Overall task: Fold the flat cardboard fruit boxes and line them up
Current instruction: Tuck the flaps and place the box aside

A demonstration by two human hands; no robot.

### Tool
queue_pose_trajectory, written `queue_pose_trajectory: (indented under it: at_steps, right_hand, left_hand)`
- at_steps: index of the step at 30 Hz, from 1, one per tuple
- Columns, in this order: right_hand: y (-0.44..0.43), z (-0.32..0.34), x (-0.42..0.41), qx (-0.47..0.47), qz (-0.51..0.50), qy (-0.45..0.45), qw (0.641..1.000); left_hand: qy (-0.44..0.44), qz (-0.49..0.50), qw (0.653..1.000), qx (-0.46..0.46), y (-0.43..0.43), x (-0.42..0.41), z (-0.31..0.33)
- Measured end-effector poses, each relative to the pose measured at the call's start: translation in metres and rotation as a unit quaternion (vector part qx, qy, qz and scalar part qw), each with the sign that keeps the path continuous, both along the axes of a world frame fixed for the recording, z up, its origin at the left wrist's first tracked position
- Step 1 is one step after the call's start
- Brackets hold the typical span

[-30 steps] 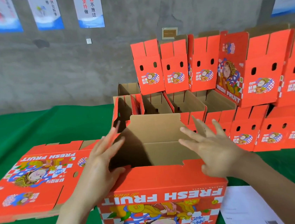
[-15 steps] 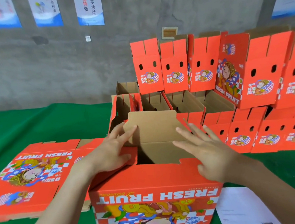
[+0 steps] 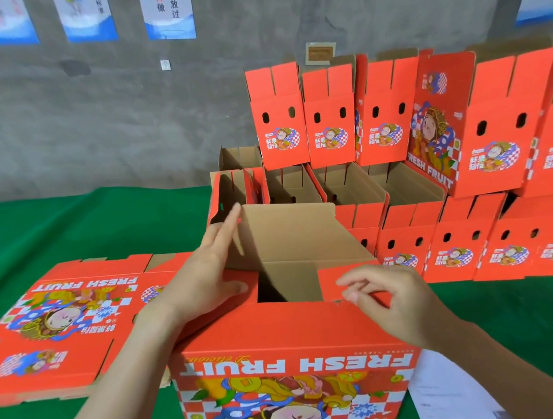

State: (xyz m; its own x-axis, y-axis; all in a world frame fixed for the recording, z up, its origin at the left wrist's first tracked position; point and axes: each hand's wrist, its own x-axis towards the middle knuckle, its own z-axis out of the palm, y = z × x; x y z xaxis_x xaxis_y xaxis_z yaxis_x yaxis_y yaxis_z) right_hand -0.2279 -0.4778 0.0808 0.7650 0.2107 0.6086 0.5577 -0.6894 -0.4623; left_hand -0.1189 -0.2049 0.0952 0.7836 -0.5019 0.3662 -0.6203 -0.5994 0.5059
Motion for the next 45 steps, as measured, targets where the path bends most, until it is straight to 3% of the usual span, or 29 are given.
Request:
queue_pose_trajectory:
  at_steps: [5, 10, 14, 17, 25, 37, 41, 43, 45]
  right_hand:
    - [-0.002, -0.005, 0.001, 0.138, -0.086, 0.032, 0.986]
    - [-0.003, -0.002, 0.006, 0.083, -0.124, 0.03, 0.988]
    - [-0.003, 0.01, 0.019, 0.019, -0.124, 0.228, 0.966]
    - [0.002, 0.014, 0.027, -0.063, -0.147, 0.27, 0.949]
    - [0.014, 0.009, 0.034, -0.146, -0.209, 0.252, 0.933]
    - [0.015, 0.002, 0.035, -0.191, -0.222, 0.216, 0.932]
    - [0.009, 0.002, 0.033, -0.127, -0.187, 0.234, 0.946]
    - [0.002, 0.002, 0.033, 0.026, -0.157, 0.227, 0.961]
    - [-0.005, 0.001, 0.03, 0.244, -0.129, 0.206, 0.939]
  left_hand:
    - [0.006, -0.066, 0.996, -0.064, 0.012, -0.007, 0.005]
    - [0.153, -0.083, 0.976, -0.127, 0.023, -0.013, 0.002]
    - [0.105, -0.022, 0.994, -0.022, 0.013, -0.012, -0.001]
    - [0.113, 0.032, 0.991, 0.056, 0.01, -0.009, -0.001]
    - [0.093, 0.084, 0.967, 0.222, -0.003, -0.004, -0.003]
    - [0.055, 0.102, 0.97, 0.215, -0.007, -0.007, -0.005]
    - [0.064, 0.08, 0.985, 0.14, -0.004, -0.008, -0.004]
    - [0.091, 0.06, 0.994, -0.007, 0.003, -0.007, -0.002]
    - [0.179, 0.092, 0.952, -0.231, 0.012, -0.01, -0.005]
